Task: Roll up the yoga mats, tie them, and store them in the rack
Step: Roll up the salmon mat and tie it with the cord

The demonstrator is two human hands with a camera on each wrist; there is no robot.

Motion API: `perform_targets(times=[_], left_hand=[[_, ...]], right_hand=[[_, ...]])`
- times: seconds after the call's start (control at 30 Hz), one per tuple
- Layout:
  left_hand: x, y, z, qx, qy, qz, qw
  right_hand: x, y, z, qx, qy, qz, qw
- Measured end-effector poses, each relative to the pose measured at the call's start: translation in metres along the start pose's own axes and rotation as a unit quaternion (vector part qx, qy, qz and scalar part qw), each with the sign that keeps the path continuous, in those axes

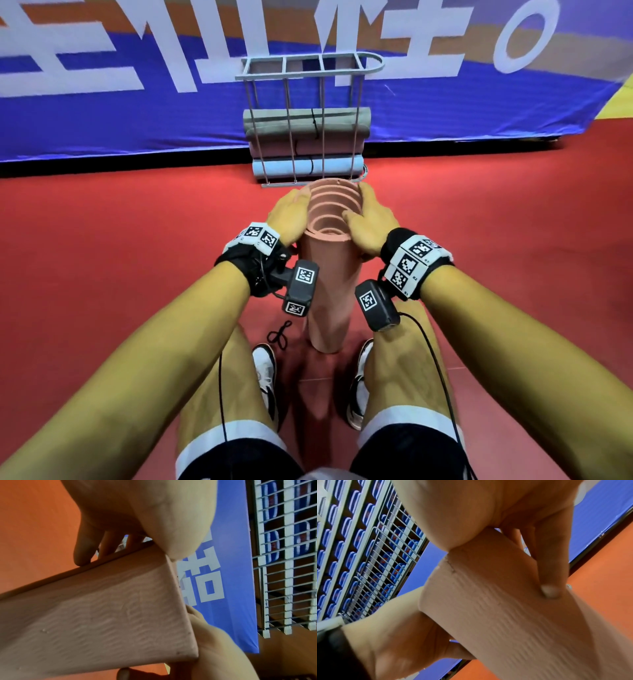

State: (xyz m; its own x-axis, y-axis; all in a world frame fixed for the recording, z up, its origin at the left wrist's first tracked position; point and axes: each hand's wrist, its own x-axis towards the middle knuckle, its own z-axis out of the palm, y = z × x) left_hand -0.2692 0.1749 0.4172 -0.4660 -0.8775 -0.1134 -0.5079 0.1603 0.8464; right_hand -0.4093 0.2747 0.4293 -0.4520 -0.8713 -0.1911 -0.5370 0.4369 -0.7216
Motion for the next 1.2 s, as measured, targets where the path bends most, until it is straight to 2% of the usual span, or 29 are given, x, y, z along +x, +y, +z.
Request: perform_targets(times=[0.13, 0.27, 0.37, 0.57, 0.7, 0.9, 1.03, 1.2], left_hand=[[0.001, -0.009, 0.014, -0.076, 0.01, -0.049, 0.996], [0.005, -0.013, 0.02, -0.034, 0.017, -0.045, 0.998], [0.006, -0.021, 0.022, -0.05, 0.007, -0.055, 0.997], [-0.01, -0.054, 0.049, -0.02, -0.045, -0.089, 0.995], [-0.008, -0.062, 0.055, -0.011, -0.013, -0.062, 0.998], [-0.001, -0.064, 0.053, -0.005, 0.05, -0.005, 0.999], [-0.011, -0.079, 0.066, -0.085, 0.09, -0.025, 0.992], [-0.004, -0.079, 0.061, -0.075, 0.084, -0.009, 0.994]], right_hand=[[0.006, 0.008, 0.005, -0.015, -0.013, 0.008, 1.0], [0.014, 0.014, 0.006, -0.043, -0.026, 0.01, 0.999], [0.018, 0.021, 0.003, -0.057, -0.046, 0.007, 0.997], [0.011, 0.058, 0.02, -0.115, -0.081, 0.056, 0.989], [0.012, 0.062, 0.026, -0.088, -0.084, 0.045, 0.992], [0.017, 0.046, 0.048, -0.106, -0.036, -0.053, 0.992], [0.015, 0.045, 0.06, -0.211, -0.036, -0.05, 0.976], [0.026, 0.047, 0.053, -0.194, -0.052, -0.029, 0.979]])
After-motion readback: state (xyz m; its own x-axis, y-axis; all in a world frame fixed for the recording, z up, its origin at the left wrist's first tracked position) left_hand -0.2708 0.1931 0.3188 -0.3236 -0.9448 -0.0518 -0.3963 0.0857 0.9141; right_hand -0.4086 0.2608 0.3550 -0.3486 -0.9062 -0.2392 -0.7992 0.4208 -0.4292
